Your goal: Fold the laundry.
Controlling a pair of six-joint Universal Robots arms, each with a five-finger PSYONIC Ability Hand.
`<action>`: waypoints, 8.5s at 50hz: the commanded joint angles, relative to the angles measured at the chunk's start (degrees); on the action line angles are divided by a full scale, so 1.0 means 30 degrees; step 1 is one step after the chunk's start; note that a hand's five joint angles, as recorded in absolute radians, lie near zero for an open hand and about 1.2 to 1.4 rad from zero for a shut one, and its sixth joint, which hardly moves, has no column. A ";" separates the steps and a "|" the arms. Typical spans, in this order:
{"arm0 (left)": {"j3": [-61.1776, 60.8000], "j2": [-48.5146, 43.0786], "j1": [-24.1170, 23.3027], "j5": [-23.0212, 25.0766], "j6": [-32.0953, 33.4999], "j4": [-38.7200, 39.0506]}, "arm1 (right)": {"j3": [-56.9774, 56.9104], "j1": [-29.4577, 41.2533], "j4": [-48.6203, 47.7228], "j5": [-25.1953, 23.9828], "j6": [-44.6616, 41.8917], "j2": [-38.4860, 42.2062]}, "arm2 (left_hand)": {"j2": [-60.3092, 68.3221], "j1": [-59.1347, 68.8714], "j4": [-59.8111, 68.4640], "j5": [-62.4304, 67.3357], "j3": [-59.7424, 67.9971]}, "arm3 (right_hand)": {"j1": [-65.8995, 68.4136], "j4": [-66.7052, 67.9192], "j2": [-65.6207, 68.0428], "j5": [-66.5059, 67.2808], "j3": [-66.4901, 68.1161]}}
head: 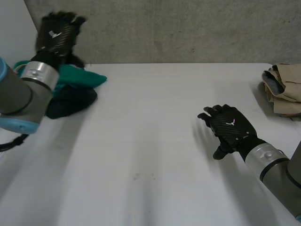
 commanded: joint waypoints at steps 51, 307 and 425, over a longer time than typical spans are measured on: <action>1.1851 -1.1746 0.7013 0.2927 0.3589 -0.2737 | -0.0267 -0.0249 -0.0178 -0.0045 -0.0058 0.1025 | 1.6102 1.6813 1.6175 1.6310 1.5983 | -0.0550 -0.1260 -0.0932 -0.1151 -0.0765; -0.4027 0.5279 -0.5028 -0.5510 -0.8453 -0.3294 | -1.4798 0.1567 0.3307 0.3852 1.7614 0.4047 | 2.1544 2.2255 2.1617 2.1752 2.1425 | 2.2783 2.2074 2.2402 2.2183 2.2568; 0.1481 0.3869 -0.8925 -0.6008 -0.6841 -0.6252 | -2.0689 0.9684 0.3923 0.1240 3.1175 1.3976 | 2.1544 2.2255 2.1617 2.1752 2.1425 | 2.2783 2.2074 2.2402 2.2183 2.2568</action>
